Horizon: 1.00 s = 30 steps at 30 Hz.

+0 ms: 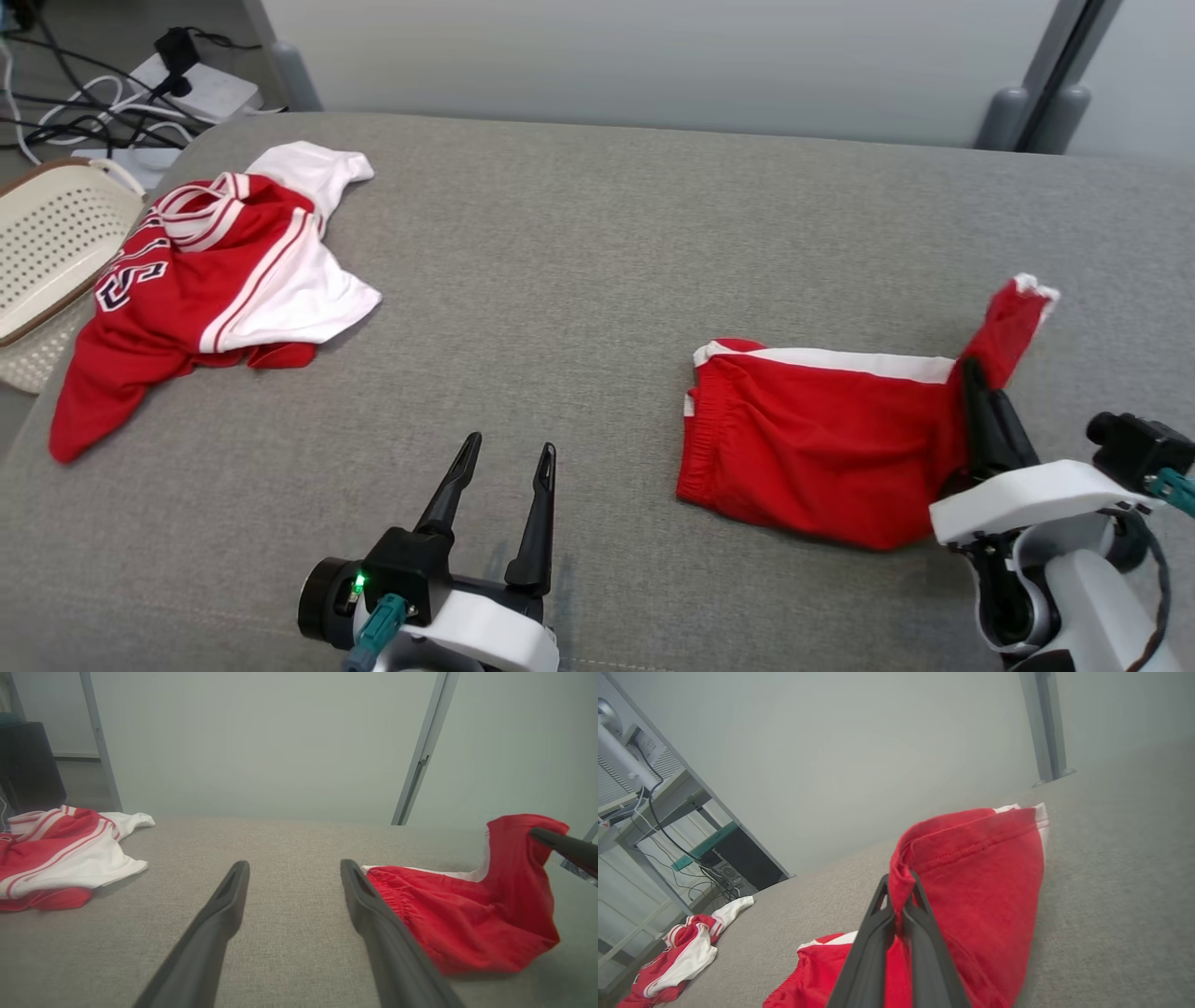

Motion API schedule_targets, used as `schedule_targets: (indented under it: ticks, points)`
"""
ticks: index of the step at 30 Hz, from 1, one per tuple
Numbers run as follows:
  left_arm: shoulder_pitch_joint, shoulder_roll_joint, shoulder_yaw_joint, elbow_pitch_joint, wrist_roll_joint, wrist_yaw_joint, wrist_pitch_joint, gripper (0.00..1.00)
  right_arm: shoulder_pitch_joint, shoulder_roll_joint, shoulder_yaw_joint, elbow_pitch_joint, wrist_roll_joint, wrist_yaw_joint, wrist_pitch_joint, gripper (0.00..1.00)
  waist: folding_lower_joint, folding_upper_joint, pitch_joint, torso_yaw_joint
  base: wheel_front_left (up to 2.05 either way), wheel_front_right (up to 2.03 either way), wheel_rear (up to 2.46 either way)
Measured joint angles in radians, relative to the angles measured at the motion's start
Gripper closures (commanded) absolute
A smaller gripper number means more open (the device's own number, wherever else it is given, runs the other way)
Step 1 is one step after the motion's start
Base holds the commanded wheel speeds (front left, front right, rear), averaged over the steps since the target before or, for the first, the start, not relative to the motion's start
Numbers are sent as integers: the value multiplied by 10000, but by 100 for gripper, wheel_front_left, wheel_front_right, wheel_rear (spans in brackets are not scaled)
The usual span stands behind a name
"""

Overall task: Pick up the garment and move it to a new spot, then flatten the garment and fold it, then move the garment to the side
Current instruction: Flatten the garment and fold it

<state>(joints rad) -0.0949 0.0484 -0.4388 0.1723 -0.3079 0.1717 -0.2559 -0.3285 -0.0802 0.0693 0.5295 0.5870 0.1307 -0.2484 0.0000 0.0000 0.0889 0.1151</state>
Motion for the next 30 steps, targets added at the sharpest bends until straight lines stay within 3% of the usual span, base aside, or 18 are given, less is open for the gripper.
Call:
schedule_targets:
  ticks: [16,25,28,29,30]
  points:
    - [-8,0,-96,-54,-314,157,0,0,-482,163,2242,155,-90,0,0,100,0,0,226,1429,0,0,0]
    - [-8,-2,-127,-102,-525,245,0,0,-404,186,2662,1022,-391,0,314,100,0,0,352,2009,0,0,0]
    - [-8,-2,-128,-102,-537,245,0,0,-327,186,2798,1095,-286,0,368,65,0,0,336,2038,0,0,0]
    - [-8,-2,-128,-102,-537,247,0,0,-290,184,2907,1124,-221,0,372,28,0,0,325,2045,0,0,0]
    - [-8,-4,-127,-102,-537,247,0,0,-272,186,3001,1170,-136,0,384,0,-1,0,314,2046,0,0,0]
